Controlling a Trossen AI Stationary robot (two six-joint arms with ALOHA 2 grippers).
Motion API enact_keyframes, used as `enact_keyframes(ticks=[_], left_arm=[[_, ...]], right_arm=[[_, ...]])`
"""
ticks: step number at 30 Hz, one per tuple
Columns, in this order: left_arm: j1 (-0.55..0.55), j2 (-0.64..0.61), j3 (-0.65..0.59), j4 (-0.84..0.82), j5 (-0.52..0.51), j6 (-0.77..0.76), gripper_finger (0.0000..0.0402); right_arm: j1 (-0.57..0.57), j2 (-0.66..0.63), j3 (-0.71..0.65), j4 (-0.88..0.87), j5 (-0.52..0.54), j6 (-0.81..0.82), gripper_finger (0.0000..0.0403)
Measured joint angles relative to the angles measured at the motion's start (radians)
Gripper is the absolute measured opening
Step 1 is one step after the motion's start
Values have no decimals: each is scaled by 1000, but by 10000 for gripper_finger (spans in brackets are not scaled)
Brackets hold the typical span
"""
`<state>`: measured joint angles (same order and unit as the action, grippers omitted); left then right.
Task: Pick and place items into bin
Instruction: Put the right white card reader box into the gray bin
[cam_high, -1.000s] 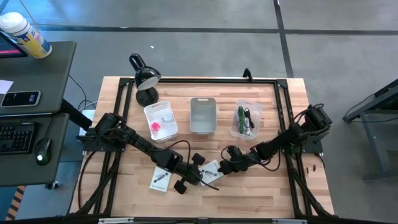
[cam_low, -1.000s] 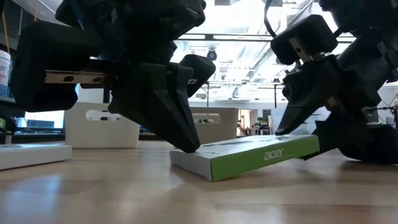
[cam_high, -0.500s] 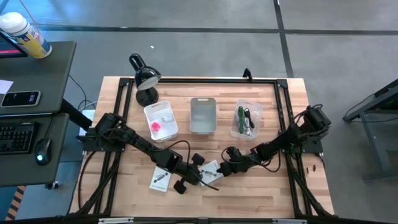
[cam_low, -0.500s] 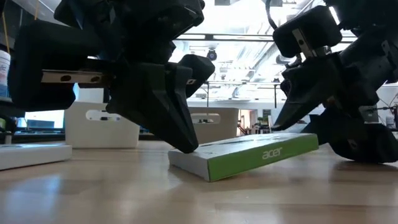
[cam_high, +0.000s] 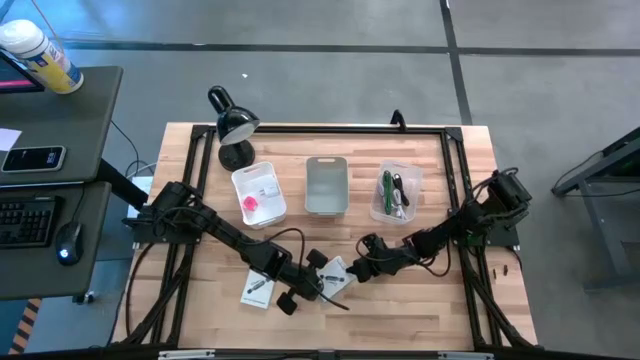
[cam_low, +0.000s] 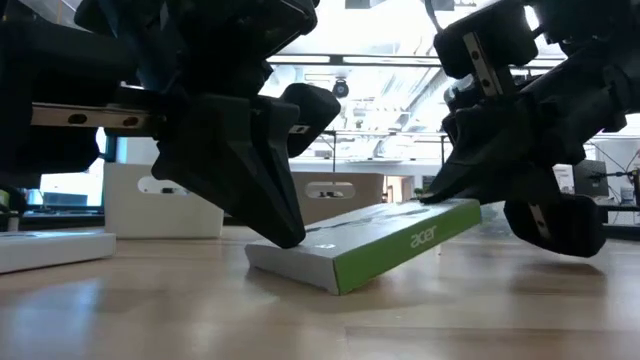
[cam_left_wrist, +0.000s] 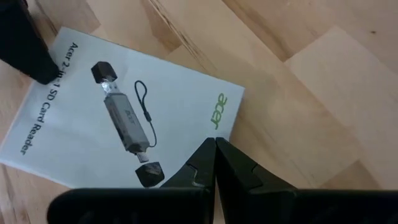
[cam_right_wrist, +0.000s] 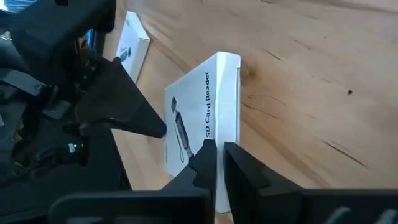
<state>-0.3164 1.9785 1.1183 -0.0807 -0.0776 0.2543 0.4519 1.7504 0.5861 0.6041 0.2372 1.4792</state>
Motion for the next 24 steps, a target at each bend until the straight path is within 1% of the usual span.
enact_keyframes(ticks=[3,5,11,14,17,24], left_arm=[[0,0,0,2,-3,0,1],[0,0,0,2,-10,0,1],[0,0,2,-14,-11,20,1],[-9,0,-4,-22,-22,29,1],[-20,-1,-22,-9,-47,29,1],[-46,-3,-47,22,-94,21,0]], right_arm=[[6,0,0,0,4,0,5],[12,0,0,3,9,0,4],[18,0,2,0,-5,58,26],[17,0,-10,17,-35,88,50],[13,0,-26,45,-82,104,83],[13,-2,-55,96,-102,117,175]])
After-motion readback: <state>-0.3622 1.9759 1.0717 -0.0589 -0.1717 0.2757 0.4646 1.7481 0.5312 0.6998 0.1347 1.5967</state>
